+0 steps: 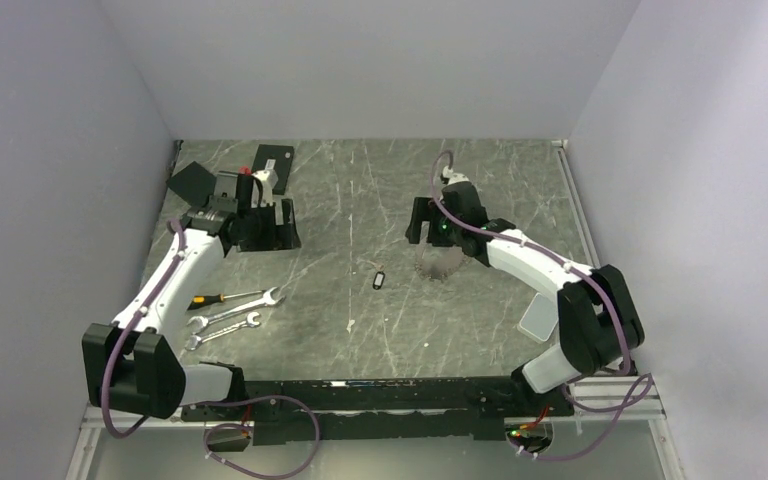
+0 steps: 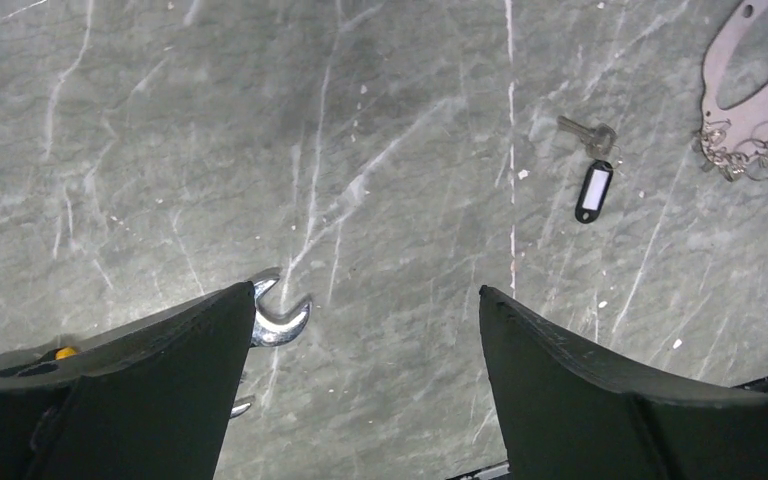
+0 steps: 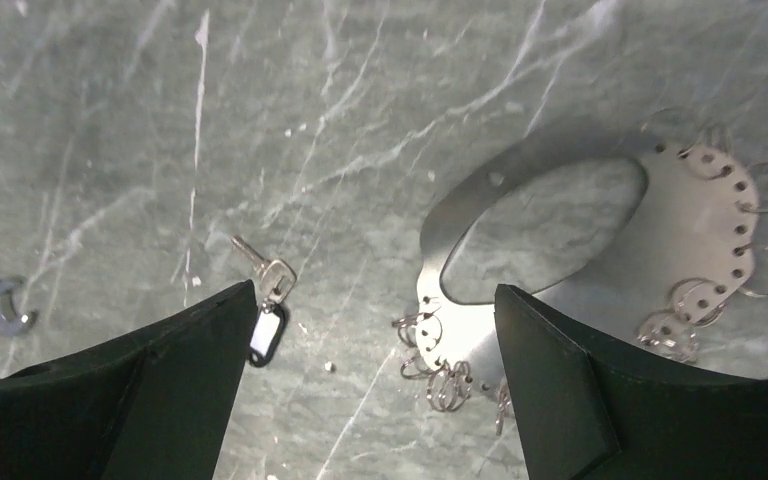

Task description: Put the keys on the keyring

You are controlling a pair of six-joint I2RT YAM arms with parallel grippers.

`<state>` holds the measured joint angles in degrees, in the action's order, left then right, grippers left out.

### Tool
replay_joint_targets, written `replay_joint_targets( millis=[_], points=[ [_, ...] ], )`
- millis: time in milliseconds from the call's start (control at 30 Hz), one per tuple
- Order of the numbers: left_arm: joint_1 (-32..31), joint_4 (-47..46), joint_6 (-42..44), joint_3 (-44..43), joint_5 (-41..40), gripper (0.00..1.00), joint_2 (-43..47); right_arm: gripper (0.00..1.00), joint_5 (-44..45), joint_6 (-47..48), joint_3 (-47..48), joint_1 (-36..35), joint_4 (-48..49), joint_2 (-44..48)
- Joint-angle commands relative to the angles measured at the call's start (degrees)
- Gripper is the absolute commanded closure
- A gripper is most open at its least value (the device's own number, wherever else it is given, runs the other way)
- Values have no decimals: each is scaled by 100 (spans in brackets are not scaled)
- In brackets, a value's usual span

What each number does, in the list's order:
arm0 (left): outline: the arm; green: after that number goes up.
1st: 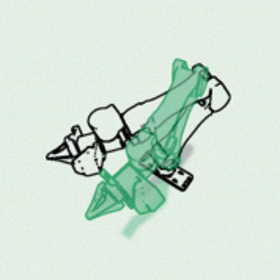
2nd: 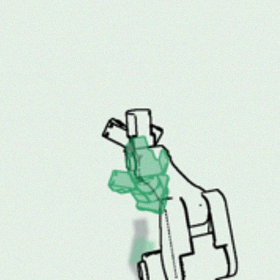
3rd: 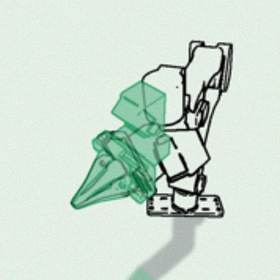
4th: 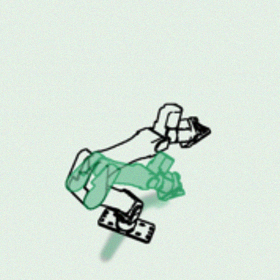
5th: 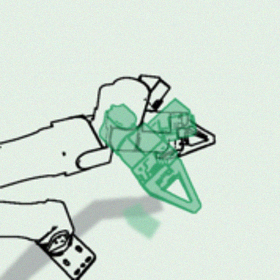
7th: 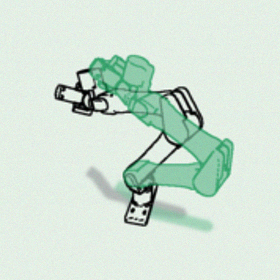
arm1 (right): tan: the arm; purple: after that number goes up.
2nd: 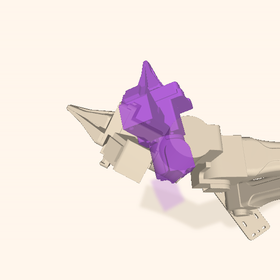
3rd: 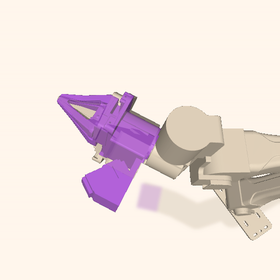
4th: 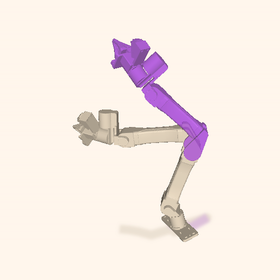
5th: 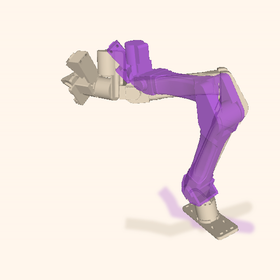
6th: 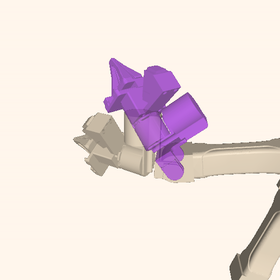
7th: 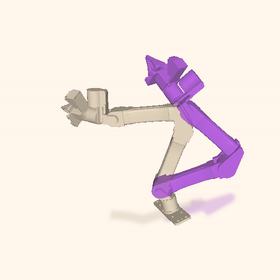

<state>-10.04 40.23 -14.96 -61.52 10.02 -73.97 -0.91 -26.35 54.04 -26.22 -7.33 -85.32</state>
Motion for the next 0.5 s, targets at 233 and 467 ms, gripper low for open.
replay_joint_targets(
  millis=[233, 467],
  points=[
    [-314, -308, 371, -35, 471, 14, 399, 9, 567, -195, 799, -494, -739, -361],
    [-525, -261, 413, -2, 311, 19, 474, 19, 874, -479, 1113, -502, -1374, -795]
  ],
)
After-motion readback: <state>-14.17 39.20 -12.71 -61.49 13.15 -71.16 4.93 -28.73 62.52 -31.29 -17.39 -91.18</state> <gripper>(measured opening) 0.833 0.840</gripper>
